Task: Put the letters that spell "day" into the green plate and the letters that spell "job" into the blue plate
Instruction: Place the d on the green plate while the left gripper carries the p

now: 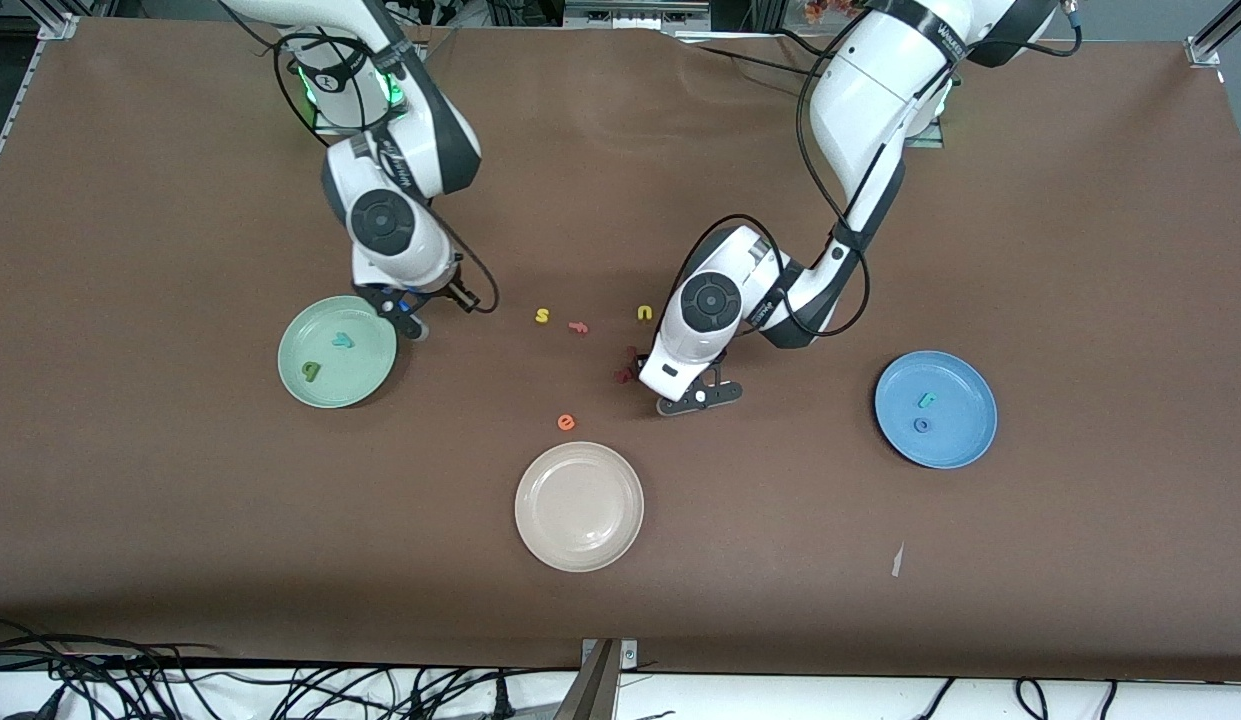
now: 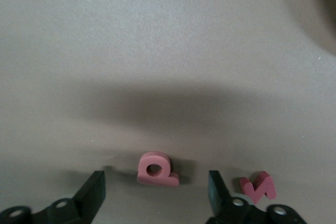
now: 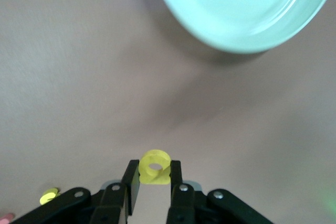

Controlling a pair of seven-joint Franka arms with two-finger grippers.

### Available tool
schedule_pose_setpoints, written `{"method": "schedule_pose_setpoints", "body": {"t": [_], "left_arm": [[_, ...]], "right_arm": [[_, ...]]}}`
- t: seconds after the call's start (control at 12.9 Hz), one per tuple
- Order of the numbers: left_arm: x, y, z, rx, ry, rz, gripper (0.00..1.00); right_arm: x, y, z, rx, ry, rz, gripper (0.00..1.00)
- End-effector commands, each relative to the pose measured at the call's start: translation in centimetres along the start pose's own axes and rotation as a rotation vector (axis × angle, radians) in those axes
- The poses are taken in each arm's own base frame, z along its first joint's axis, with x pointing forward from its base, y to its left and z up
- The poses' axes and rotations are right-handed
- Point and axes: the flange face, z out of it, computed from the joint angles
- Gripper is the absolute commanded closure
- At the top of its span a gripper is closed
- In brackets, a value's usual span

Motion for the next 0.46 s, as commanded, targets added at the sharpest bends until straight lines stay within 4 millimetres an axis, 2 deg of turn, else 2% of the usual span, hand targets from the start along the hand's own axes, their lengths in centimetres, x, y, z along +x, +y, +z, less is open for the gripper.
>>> {"method": "schedule_pose_setpoints", "body": {"t": [0.0,0.15,0.39], "left_arm": [[0.2,0.7,0.1,-0.005,0.011,-0.011,0.25],[0.2,0.7,0.0,-0.005,0.014,-0.009,0.32],[0.4,0.6,0.0,0.010,0.030,0.009,0.48]], "right_arm": [[4.6,1.6,-1.7,-0.014,0.007,-0.101,0.94],[8.8,3.3,-0.6,0.001,0.026,-0.189,0.94],[12.2,4.2,2.2,0.019,0.052,-0.247,0.92]]}}
